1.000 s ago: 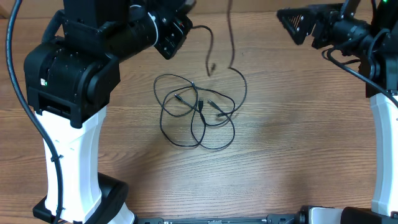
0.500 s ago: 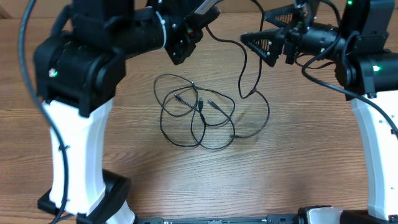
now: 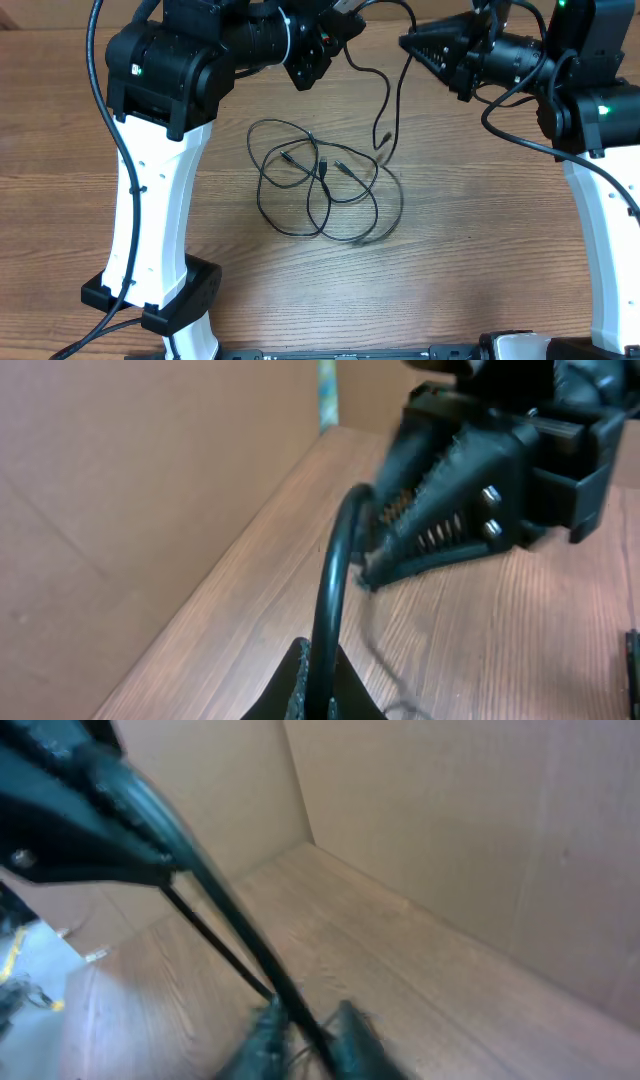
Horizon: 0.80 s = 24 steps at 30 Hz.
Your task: Untangle cables
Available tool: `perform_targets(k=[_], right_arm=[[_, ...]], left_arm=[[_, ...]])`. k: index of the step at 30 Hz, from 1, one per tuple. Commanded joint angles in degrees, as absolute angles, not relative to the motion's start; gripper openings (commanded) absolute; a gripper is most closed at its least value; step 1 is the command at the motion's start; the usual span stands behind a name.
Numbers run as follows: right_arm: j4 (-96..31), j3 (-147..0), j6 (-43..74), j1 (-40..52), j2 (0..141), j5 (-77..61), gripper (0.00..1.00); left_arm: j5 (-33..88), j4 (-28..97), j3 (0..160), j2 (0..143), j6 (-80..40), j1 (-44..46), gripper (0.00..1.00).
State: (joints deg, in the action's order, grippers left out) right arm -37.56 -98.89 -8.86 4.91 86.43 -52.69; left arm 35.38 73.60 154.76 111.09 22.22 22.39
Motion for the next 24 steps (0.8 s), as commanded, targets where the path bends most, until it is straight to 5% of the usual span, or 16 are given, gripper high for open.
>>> perform_targets(k=[1,3,5,10,24], right_arm=[[-37.3,-99.7,-9.7,4.9,86.3,-53.6,0.51],[-37.1,-99.7,-9.7,4.9,86.3,-53.6,0.64],[-36.7,-99.7,-9.7,4.9,86.3,-53.2,0.64],[-35.4,-99.7,-9.7,4.9,86.3,-51.0,0.04],[-22.1,-99.7,4.1,-0.4,86.3,-50.0,0.04]], left_arm=[[39.1,72.9,155.0,111.6,21.1,22.5,0.04],[39.3,73.1,155.0,111.6,20.6,22.6,0.04],[40.0,73.7,155.0,111.6,20.5,22.9,0.04],[40.5,74.8,155.0,111.6,20.6,23.9,0.04],[34.9,81.9,155.0,112.7,20.6,24.4,0.06]])
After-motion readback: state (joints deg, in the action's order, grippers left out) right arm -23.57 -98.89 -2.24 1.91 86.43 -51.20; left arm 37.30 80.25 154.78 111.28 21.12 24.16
